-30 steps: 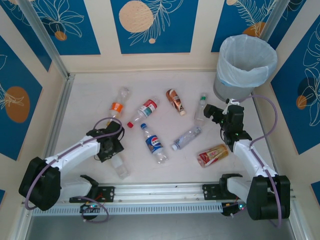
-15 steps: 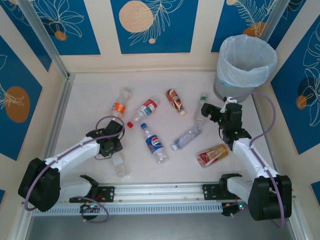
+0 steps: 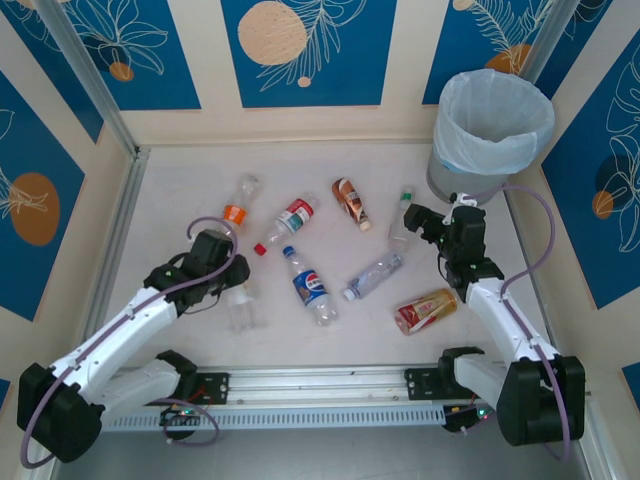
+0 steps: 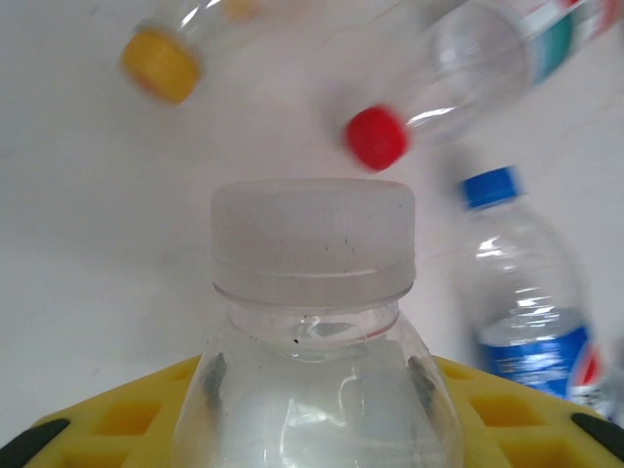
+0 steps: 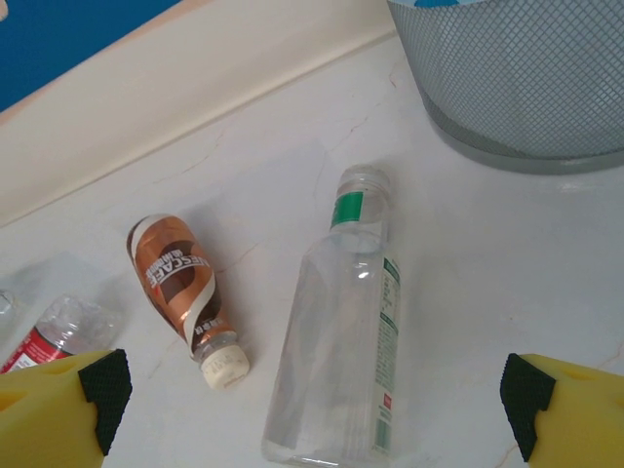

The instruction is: Put the plastic bottles in the bin

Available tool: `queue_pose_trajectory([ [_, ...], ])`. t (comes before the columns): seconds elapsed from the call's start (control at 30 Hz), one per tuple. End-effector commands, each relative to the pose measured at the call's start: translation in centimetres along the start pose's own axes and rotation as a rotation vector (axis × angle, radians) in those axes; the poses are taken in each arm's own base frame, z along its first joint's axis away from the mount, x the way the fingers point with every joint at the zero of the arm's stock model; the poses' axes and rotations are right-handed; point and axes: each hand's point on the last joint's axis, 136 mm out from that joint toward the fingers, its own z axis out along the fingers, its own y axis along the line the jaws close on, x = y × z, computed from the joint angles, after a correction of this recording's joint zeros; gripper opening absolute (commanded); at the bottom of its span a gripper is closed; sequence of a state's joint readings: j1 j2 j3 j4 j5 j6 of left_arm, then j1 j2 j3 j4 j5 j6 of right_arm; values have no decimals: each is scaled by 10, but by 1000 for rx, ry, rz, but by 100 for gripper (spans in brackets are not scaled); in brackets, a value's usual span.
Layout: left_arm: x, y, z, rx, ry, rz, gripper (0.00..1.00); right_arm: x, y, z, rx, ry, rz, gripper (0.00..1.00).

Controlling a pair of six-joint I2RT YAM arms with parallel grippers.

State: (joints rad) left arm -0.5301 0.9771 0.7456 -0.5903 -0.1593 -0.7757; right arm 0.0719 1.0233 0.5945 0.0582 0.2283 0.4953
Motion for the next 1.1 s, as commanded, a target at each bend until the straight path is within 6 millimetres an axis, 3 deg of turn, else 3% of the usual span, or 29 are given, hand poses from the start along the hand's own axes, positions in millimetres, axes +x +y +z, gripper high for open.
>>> queue_pose_trajectory([
  [0.0, -33, -51, -17, 198, -102, 67, 39, -25, 19, -12, -68, -74, 70, 100],
  [0.2, -66, -116, -15, 448, -179, 68, 39, -24, 35, -21, -174, -76, 161, 99],
  [0.57, -105, -236, -19, 875, -165, 202, 39, 4, 110, -35, -471, 160, 105, 99],
  [0.77, -121, -265, -10, 903, -141, 225, 40, 9, 165, -62, -748, 263, 107, 99],
  [0.9, -129, -278, -6, 889, -144, 227, 39, 24, 197, -78, -853, 266, -56, 99],
  [1.07, -124, -291, -9, 904, -133, 246, 39, 35, 214, -63, -825, 273, -46, 99],
])
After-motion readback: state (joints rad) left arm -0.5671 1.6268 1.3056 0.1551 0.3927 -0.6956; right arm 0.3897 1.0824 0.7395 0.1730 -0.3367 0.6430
